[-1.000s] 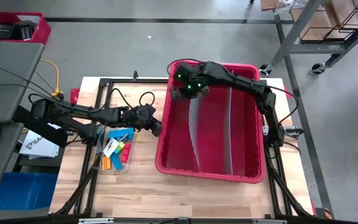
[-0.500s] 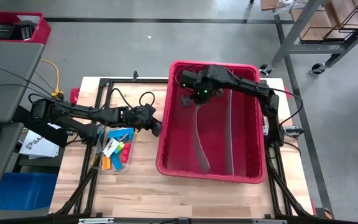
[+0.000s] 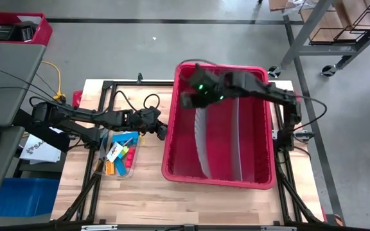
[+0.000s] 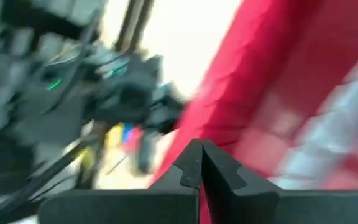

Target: Sort Items/Unsort Items

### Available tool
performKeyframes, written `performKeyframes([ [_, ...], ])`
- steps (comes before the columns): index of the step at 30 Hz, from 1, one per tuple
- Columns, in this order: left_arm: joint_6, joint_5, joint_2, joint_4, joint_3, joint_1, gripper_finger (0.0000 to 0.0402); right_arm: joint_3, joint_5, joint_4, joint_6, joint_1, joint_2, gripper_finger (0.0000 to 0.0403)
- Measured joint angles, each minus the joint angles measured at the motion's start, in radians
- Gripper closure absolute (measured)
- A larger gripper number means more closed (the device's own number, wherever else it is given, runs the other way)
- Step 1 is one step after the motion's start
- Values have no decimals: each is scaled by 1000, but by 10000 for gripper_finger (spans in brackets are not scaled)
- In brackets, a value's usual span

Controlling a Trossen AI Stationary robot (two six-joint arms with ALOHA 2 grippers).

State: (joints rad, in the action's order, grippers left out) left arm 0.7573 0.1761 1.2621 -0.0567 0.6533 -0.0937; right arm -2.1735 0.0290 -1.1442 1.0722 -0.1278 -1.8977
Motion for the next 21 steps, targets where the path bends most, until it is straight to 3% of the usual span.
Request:
performKeyframes([
  [8, -1, 1, 0, -2, 0, 0, 401, 1, -31, -19, 70, 118, -99, 403],
  [21, -1, 20, 0, -2, 0, -1, 401, -3, 42, -433, 136, 149, -117, 403],
])
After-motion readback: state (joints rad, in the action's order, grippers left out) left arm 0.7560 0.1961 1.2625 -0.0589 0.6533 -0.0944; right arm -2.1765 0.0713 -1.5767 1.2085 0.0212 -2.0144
